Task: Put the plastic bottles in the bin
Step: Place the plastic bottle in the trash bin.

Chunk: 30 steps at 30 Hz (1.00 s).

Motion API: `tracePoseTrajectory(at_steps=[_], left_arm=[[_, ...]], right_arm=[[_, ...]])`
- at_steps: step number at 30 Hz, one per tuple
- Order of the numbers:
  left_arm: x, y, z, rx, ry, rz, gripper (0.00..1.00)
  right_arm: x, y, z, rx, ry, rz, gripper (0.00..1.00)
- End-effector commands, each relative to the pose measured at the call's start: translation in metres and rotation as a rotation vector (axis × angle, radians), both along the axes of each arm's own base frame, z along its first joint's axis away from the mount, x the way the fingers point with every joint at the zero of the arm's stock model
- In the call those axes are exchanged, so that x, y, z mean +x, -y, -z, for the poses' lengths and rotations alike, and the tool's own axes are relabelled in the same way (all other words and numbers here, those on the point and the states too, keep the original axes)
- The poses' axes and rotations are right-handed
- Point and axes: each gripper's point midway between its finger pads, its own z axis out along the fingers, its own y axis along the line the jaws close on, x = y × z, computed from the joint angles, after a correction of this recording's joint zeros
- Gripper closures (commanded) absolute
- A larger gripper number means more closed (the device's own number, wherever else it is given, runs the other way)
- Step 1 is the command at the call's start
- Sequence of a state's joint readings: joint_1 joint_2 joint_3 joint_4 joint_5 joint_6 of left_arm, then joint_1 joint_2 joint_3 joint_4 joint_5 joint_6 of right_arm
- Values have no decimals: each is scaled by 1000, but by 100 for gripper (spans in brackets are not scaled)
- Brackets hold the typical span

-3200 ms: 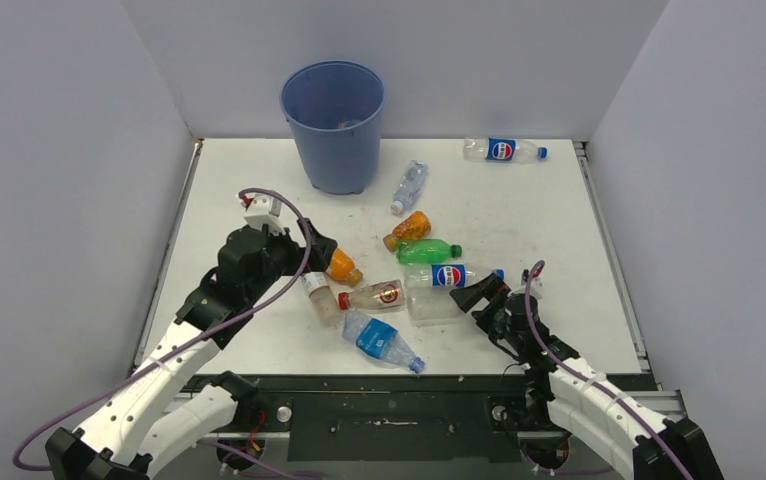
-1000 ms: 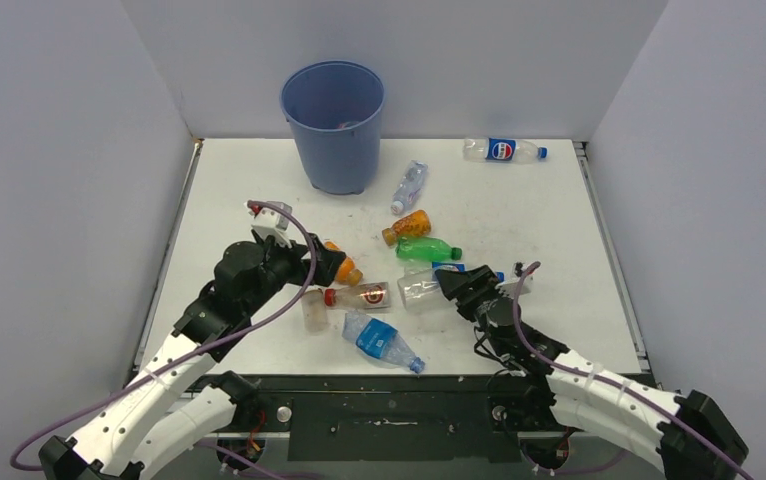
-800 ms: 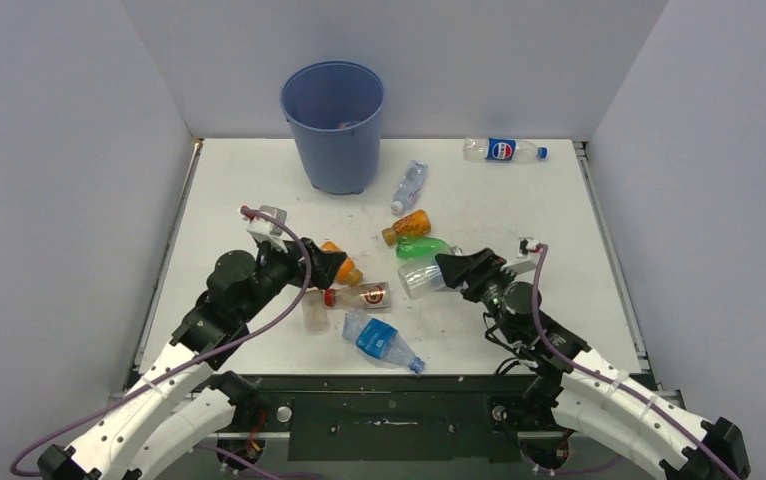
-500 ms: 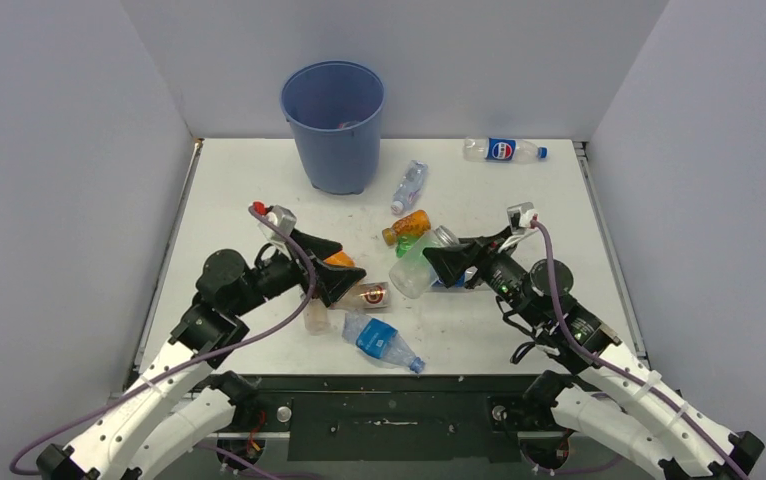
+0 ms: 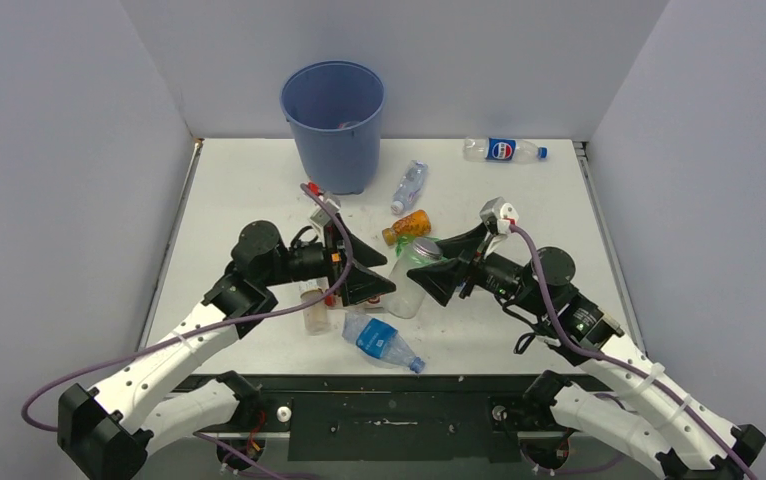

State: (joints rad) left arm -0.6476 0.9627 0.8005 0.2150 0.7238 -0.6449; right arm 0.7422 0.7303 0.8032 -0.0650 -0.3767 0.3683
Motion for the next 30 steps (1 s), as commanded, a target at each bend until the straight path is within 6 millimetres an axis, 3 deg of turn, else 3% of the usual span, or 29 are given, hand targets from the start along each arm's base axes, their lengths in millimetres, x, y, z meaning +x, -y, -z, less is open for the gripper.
tracePoseTrajectory(at_steps=[1,16,19,20,21,22,24,26,30], left_arm=[[-19,13,-34,-70,114,82,4],[-11,34,-2,58,133,56,1],[-12,34,-2,47,138,57,20],[-12,33,-3,39,140,55,25],[-12,33,-4,34,143,51,29],[-11,32,-5,31,145,44,33],[-10,31,-9,24,153,32,40],[-8,30,-14,13,165,13,49],[12,23,-32,4,214,-99,53]], right_arm=[[-9,-8,-42,74,114,-64,54],[-14,-20,-54,138,139,-128,56],[-14,-19,-54,140,138,-119,53],[-13,-17,-54,142,134,-111,47],[-12,-15,-55,145,131,-97,37],[-12,-14,-56,149,129,-89,20],[-13,-10,-60,161,120,-73,2],[-14,-4,-66,172,113,-55,10],[-16,10,-84,177,110,1,10]])
